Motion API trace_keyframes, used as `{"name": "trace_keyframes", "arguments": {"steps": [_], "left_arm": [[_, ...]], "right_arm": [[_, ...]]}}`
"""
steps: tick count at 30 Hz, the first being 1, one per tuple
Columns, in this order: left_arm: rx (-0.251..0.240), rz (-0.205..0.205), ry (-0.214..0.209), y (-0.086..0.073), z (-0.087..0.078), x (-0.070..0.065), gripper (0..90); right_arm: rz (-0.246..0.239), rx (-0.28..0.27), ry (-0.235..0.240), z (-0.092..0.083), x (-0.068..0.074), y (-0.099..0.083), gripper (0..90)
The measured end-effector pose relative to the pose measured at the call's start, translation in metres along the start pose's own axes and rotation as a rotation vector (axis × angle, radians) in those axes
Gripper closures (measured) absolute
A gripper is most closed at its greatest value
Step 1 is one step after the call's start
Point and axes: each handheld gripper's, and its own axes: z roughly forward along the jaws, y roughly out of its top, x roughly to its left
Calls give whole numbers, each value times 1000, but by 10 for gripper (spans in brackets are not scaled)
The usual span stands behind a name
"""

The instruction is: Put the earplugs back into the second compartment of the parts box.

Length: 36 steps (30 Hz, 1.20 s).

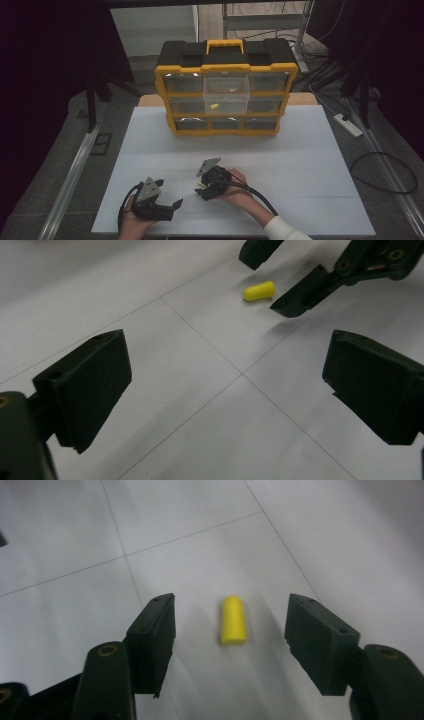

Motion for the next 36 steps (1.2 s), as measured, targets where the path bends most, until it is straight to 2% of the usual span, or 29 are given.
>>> {"name": "trace_keyframes", "arguments": {"steps": [6, 8, 9, 10, 12, 16, 26, 33, 36], "left_arm": [[0, -2, 0, 0, 0, 0, 56], [1, -2, 0, 0, 0, 0, 56], [1, -1, 0, 0, 0, 0, 56], [1, 0, 0, 0, 0, 0, 56], [-1, 0, 1, 0, -1, 0, 56], [-1, 0, 2, 0, -1, 1, 56], [-4, 1, 0, 0, -2, 1, 56], [-4, -2, -2, 0, -1, 1, 56], [-4, -3, -3, 0, -1, 1, 56]], "right_arm": [[14, -3, 24, 5, -3, 0, 520], [20, -2, 29, 4, -5, 1, 699], [21, -3, 27, 3, -5, 1, 768], [24, -7, 28, 3, -6, 0, 799], [31, -14, 35, 1, -7, -1, 809], [59, -80, 32, -13, -9, 0, 812], [108, -355, -7, -88, -17, 2, 811], [159, -500, -12, -133, -28, 2, 811], [168, -553, -39, -151, -32, 4, 811]]}}
